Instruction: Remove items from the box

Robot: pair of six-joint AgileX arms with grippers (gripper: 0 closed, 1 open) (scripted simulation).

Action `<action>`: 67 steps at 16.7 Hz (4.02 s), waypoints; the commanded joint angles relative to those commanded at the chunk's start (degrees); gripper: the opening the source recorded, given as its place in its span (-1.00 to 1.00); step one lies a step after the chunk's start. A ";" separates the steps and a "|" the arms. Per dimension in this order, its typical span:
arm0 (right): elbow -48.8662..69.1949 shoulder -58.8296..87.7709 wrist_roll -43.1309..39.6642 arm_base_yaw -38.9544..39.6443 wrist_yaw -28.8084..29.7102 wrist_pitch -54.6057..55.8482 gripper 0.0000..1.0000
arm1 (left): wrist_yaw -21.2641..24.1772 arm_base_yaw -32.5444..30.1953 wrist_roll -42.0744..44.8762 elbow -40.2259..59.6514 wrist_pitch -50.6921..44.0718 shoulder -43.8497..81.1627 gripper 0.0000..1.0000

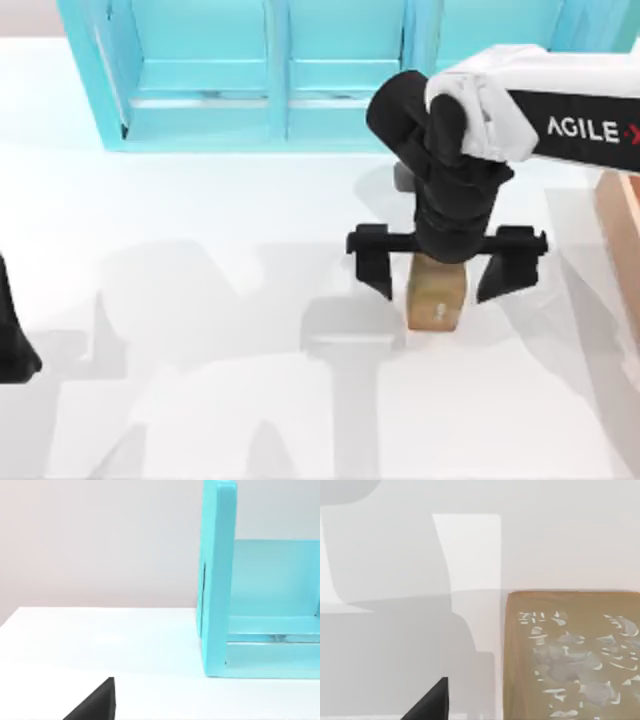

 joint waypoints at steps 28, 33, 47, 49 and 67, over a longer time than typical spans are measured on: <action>13.07 -5.17 -17.07 -16.99 -0.15 -19.10 1.00 | 0.00 0.00 0.00 0.00 0.00 0.00 1.00; 11.88 -7.99 -40.29 -40.36 -0.47 -21.76 1.00 | 0.00 0.00 0.00 0.00 0.00 0.00 1.00; 7.79 -10.64 -51.77 -51.90 -0.55 -18.50 1.00 | 0.00 0.00 0.00 0.00 0.00 0.00 1.00; 4.16 -10.05 -51.63 -51.78 -0.56 -14.24 1.00 | 0.00 0.00 0.00 0.00 0.00 0.00 1.00; -7.63 -8.31 -51.77 -51.93 -0.53 -0.73 0.10 | 0.00 0.00 0.00 0.00 0.00 0.00 1.00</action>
